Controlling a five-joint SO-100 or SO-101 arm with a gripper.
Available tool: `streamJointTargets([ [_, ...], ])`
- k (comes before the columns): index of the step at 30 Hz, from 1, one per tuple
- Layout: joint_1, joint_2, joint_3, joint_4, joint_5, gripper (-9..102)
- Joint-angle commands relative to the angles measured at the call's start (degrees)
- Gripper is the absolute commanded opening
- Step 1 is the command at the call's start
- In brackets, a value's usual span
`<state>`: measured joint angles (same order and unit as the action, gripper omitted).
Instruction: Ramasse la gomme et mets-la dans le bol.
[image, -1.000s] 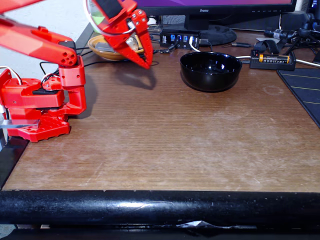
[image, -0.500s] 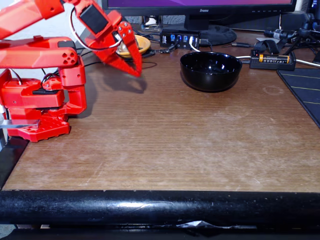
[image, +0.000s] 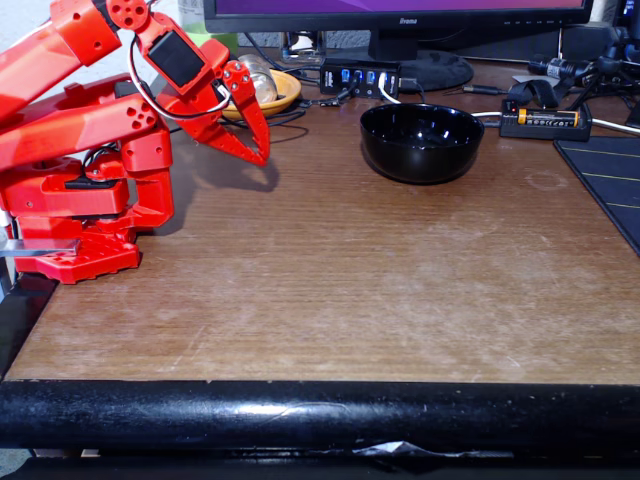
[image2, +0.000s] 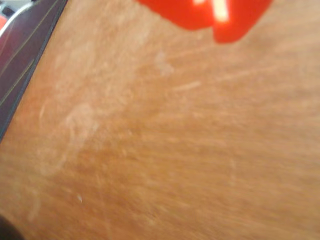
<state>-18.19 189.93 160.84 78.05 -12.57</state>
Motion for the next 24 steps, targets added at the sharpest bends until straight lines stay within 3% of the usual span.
streamJointTargets([
  [1,-0.26,0.44,-0.09,-0.35,-0.88,-6],
  [11,-0.44,0.62,16.0,-5.36,0.26,-6],
  [24,-0.44,0.62,16.0,-5.89,1.58,-5],
])
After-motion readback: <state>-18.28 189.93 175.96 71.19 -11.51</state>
